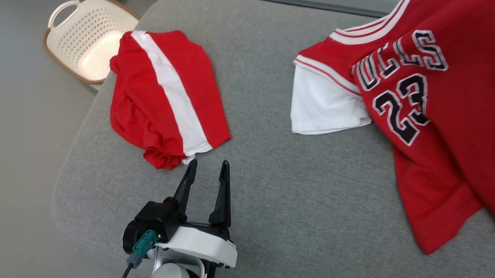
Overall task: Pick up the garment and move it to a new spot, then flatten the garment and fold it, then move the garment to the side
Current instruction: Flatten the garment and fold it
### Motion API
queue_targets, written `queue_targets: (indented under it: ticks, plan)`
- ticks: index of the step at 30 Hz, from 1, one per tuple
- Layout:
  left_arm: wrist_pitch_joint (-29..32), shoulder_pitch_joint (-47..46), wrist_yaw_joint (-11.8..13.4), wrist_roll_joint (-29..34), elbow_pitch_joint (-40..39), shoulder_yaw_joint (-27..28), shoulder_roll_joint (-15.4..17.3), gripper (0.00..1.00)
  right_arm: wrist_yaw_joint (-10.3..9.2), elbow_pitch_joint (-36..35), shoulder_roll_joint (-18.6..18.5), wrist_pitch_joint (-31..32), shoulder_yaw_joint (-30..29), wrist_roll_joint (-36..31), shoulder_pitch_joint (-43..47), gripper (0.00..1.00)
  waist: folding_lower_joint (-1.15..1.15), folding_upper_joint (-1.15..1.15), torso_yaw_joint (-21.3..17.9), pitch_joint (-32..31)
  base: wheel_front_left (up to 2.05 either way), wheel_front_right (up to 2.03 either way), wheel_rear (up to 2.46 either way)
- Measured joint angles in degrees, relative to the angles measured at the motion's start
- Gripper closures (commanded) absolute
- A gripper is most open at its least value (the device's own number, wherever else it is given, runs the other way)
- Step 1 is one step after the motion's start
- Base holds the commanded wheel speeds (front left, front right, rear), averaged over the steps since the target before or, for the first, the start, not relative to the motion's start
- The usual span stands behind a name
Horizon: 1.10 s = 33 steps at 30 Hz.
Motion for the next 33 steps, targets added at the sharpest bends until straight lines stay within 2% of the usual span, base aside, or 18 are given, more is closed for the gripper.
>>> queue_targets:
  ticks: [1,2,3,4,7,13,22,28,33]
  plan:
    - [0.00,-0.40,0.15,-0.36,-0.12,-0.35,-0.01,0.00,0.00,1.11,-0.71,-0.13,2.11,-1.15,-2.42,1.00,0.00,0.00,0.60,0.68,0.00,0.00,0.00]
    - [-0.01,-0.74,0.23,-0.69,-0.33,-0.70,-0.02,0.00,0.00,2.43,-1.21,-0.15,4.36,-1.74,-4.65,0.91,0.00,0.00,1.14,1.36,0.00,0.00,0.00]
    - [-0.01,-0.99,0.43,-1.02,-0.42,-0.90,-0.02,0.00,0.00,4.12,-1.64,-0.16,6.22,-2.61,-6.82,0.55,0.00,0.00,1.70,2.04,0.00,0.00,0.00]
    - [0.00,-1.20,0.52,-1.21,-0.46,-1.11,0.00,0.00,0.01,5.93,-1.79,-0.15,7.75,-3.19,-8.64,0.00,0.00,0.00,2.22,2.65,0.00,0.00,0.00]
    - [0.00,-1.74,0.68,-1.65,-0.65,-1.40,-0.01,0.00,0.01,11.91,-0.86,0.94,10.11,-2.61,-12.64,0.00,0.00,0.00,3.47,4.26,0.00,0.00,0.00]
    - [-0.01,-3.01,1.00,-1.46,-0.31,-0.47,-0.02,0.00,0.04,18.97,4.37,-0.31,11.88,3.28,-13.64,0.00,0.00,0.00,3.16,4.82,0.00,0.00,0.00]
    - [-0.01,-3.09,0.86,2.16,0.35,3.97,-0.05,0.00,0.04,23.66,11.54,-12.67,5.28,13.00,-5.52,0.00,0.00,0.00,-1.74,0.66,0.00,0.00,0.00]
    - [0.00,-2.38,-0.11,5.06,0.71,7.73,-0.05,0.00,0.04,20.12,17.04,-15.39,-0.78,18.60,5.92,0.00,0.00,0.00,-6.60,-3.30,0.00,0.00,0.00]
    - [-0.01,-0.70,-0.94,6.60,0.74,10.29,-0.01,0.00,0.04,10.20,20.06,-15.78,-10.49,19.22,17.48,0.00,0.00,0.00,-11.03,-6.28,0.00,0.00,0.00]
